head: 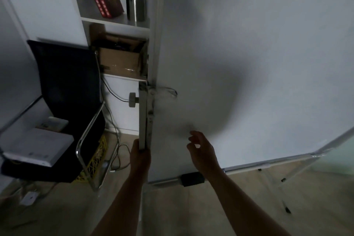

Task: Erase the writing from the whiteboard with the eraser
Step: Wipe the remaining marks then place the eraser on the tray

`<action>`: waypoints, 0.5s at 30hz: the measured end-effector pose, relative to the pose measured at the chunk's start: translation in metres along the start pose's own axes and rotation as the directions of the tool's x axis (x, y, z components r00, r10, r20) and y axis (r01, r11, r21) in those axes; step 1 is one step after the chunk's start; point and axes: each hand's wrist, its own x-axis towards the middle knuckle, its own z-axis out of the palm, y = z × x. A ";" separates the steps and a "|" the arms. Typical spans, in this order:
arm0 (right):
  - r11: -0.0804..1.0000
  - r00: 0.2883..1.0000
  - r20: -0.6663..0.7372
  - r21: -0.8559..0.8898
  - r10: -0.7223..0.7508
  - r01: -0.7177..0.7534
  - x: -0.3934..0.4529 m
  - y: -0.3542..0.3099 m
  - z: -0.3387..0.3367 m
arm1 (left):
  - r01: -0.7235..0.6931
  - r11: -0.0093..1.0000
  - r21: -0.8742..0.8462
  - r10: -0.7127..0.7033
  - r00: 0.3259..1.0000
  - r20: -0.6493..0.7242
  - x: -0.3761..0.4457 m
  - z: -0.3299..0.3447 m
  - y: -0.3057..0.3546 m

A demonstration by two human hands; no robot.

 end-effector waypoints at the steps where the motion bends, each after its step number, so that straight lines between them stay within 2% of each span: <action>1: 1.000 1.000 -0.010 -0.003 0.015 -0.015 -0.001 0.006 0.000 | 0.001 1.000 -0.031 0.000 1.000 0.011 -0.001 -0.001 0.001; 4: 0.997 0.996 -0.054 -0.020 0.075 -0.077 0.001 0.029 -0.006 | -0.033 0.990 -0.140 0.043 0.997 0.064 0.000 -0.004 0.000; 9: 0.963 0.962 -0.061 0.063 0.267 -0.263 0.010 0.070 -0.019 | -0.061 0.991 -0.122 0.085 0.976 0.202 0.005 -0.003 -0.003; 12: 0.930 0.936 -0.024 0.123 0.351 -0.346 0.012 0.092 -0.020 | -0.058 0.987 -0.148 0.087 0.977 0.195 0.001 0.007 0.002; 15: 0.921 0.930 0.016 0.131 0.367 -0.366 0.015 0.108 -0.017 | -0.070 0.990 -0.126 0.089 0.985 0.148 -0.008 0.016 0.015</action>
